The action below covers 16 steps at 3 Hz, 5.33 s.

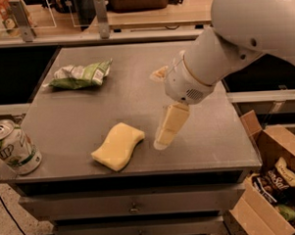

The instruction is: Move sponge near green jalapeno chip bag

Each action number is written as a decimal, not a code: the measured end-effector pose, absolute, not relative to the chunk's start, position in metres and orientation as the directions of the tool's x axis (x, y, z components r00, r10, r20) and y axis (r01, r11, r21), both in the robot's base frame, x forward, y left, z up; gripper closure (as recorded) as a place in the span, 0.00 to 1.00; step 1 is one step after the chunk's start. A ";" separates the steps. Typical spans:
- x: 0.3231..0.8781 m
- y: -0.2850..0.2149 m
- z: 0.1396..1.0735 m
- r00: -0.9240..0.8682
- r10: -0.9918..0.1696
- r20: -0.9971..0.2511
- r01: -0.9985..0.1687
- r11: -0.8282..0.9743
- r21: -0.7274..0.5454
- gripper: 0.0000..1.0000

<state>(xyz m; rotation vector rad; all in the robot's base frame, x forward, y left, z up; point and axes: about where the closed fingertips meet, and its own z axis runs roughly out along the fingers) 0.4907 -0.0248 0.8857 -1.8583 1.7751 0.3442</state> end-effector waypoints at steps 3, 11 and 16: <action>0.457 0.046 0.846 0.199 -0.748 -0.634 -0.979 -0.178 -0.097 0.00; 0.491 0.049 0.868 0.216 -0.777 -0.591 -0.973 -0.120 -0.199 1.00; 0.688 0.029 0.849 0.117 -0.704 -0.701 -0.956 0.112 -0.272 0.59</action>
Offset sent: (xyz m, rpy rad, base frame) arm -0.0439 0.0793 -0.0383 0.1408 0.1334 0.2560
